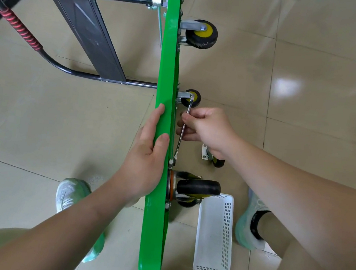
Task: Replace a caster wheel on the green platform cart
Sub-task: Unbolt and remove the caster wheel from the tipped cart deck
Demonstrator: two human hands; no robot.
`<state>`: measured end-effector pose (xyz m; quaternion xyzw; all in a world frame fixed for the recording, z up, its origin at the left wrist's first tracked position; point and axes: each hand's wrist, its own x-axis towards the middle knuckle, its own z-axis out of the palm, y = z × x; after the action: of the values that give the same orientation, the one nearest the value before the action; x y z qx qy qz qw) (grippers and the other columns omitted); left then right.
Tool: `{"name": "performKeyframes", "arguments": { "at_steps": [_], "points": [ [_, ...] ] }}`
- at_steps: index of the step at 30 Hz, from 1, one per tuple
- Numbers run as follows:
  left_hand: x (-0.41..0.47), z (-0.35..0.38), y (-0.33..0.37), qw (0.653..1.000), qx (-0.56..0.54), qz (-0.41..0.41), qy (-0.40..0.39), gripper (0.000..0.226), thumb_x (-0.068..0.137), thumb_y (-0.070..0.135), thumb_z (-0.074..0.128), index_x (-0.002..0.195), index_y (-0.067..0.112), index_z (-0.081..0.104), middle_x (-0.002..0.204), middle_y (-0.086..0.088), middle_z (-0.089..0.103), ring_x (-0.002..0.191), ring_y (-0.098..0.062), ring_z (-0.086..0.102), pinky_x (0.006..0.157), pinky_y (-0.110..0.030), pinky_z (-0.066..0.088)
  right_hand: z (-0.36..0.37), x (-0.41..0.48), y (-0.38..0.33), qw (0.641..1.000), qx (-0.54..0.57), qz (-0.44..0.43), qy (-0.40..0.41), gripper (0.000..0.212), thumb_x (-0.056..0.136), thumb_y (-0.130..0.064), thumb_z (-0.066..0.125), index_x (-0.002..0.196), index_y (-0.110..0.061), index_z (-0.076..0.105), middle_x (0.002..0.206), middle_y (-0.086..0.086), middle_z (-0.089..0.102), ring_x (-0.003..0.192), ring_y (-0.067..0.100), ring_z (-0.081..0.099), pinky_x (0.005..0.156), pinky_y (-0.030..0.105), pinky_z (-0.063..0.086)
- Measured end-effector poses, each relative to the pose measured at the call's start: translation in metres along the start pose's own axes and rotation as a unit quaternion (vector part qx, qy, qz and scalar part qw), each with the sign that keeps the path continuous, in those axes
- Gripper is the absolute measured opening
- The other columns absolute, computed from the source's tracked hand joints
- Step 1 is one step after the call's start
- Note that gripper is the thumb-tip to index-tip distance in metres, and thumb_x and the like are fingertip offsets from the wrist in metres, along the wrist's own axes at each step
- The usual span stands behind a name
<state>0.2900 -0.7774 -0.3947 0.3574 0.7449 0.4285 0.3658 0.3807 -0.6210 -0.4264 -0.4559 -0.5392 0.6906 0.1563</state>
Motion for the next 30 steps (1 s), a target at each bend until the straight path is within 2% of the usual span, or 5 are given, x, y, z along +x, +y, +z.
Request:
{"name": "performKeyframes", "arguments": {
  "at_steps": [10, 15, 21, 25, 30],
  "points": [
    [-0.001, -0.001, -0.001, 1.000, -0.012, -0.013, -0.003, 0.056, 0.111, 0.027, 0.035, 0.158, 0.051, 0.017, 0.162, 0.020, 0.029, 0.144, 0.010, 0.029, 0.117, -0.013, 0.019, 0.003, 0.011, 0.002, 0.999, 0.003, 0.034, -0.006, 0.025, 0.098, -0.009, 0.064, 0.115, 0.008, 0.066, 0.103, 0.021, 0.072, 0.076, 0.029, 0.074, 0.073, 0.040, 0.064],
    [-0.001, -0.001, -0.002, 1.000, -0.012, -0.010, -0.004, 0.057, 0.111, 0.026, 0.035, 0.158, 0.052, 0.017, 0.161, 0.022, 0.028, 0.142, 0.013, 0.027, 0.107, 0.000, 0.017, 0.011, 0.007, 0.007, 0.997, -0.022, 0.052, -0.055, 0.026, 0.099, -0.010, 0.062, 0.118, 0.006, 0.067, 0.106, 0.023, 0.073, 0.080, 0.031, 0.071, 0.074, 0.040, 0.064],
    [0.000, -0.001, -0.001, 1.000, -0.007, -0.007, -0.004, 0.057, 0.111, 0.025, 0.035, 0.158, 0.052, 0.017, 0.162, 0.021, 0.028, 0.144, 0.012, 0.026, 0.112, -0.005, 0.016, 0.011, 0.002, 0.005, 0.998, -0.027, 0.035, -0.048, 0.024, 0.098, -0.010, 0.063, 0.116, 0.004, 0.068, 0.107, 0.021, 0.074, 0.085, 0.032, 0.073, 0.080, 0.044, 0.063],
    [-0.001, -0.002, 0.001, 1.000, -0.006, -0.008, -0.006, 0.057, 0.111, 0.025, 0.035, 0.159, 0.050, 0.017, 0.162, 0.021, 0.028, 0.145, 0.011, 0.026, 0.116, -0.009, 0.017, 0.011, -0.014, 0.001, 0.997, -0.058, -0.027, -0.041, 0.010, 0.095, -0.010, 0.067, 0.097, -0.009, 0.077, 0.096, 0.012, 0.077, 0.086, 0.026, 0.075, 0.080, 0.041, 0.062],
    [-0.003, -0.002, 0.003, 1.000, -0.017, -0.010, -0.003, 0.056, 0.111, 0.025, 0.036, 0.159, 0.049, 0.019, 0.162, 0.020, 0.030, 0.148, 0.006, 0.028, 0.126, -0.023, 0.019, 0.011, -0.044, 0.003, 0.986, -0.106, -0.125, -0.026, 0.028, 0.091, -0.008, 0.072, 0.080, -0.033, 0.076, 0.081, -0.010, 0.078, 0.084, 0.010, 0.074, 0.092, 0.041, 0.059]
  ]
}}
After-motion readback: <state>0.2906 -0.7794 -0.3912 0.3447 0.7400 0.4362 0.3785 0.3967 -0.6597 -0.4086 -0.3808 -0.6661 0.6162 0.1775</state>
